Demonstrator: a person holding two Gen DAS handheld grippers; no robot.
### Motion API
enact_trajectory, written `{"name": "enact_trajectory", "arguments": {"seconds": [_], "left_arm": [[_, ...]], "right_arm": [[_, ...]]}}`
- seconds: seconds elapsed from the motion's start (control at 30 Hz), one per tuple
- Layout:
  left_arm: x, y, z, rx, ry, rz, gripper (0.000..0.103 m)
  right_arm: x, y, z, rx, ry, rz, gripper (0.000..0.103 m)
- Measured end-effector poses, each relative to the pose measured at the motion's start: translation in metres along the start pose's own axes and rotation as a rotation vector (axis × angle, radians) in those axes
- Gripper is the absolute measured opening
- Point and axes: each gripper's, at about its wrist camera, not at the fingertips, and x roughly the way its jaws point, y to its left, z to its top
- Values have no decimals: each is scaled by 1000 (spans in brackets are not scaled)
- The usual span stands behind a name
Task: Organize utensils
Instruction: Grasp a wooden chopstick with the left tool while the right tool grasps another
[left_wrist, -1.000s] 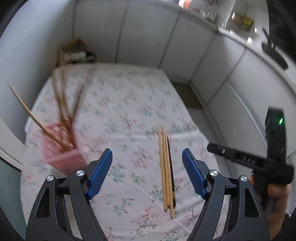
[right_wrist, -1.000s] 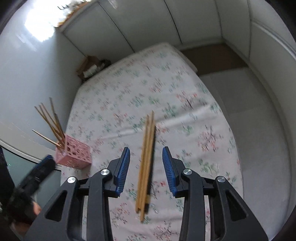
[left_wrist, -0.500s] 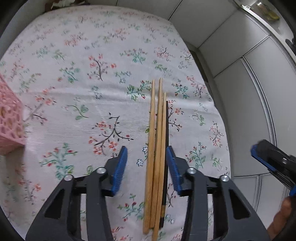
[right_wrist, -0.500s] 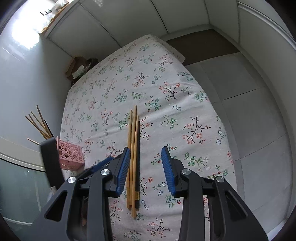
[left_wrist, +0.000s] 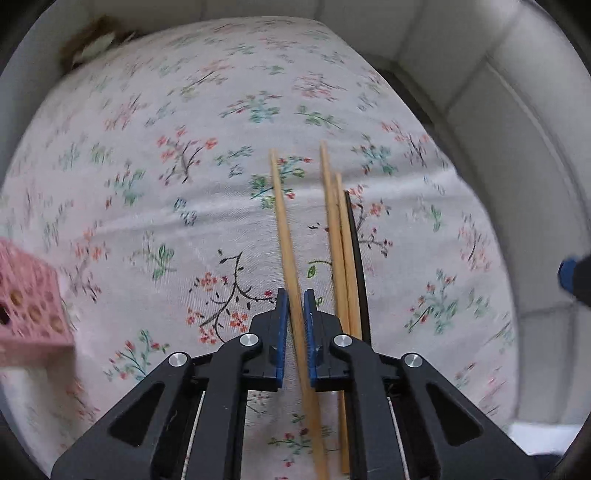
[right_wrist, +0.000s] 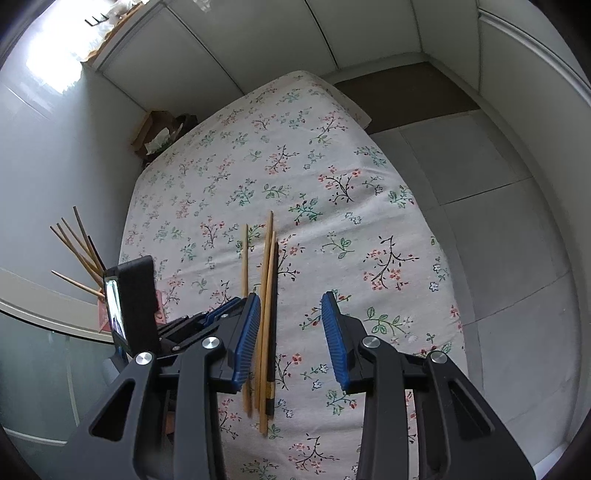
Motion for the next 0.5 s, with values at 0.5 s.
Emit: {"name": "enact_trajectory", "arguments": {"seconds": [0.5], "left_arm": [[-85, 39, -15, -120, -227, -152, 6]], "right_arm": [[29, 9, 0, -49, 60, -30, 30]]}}
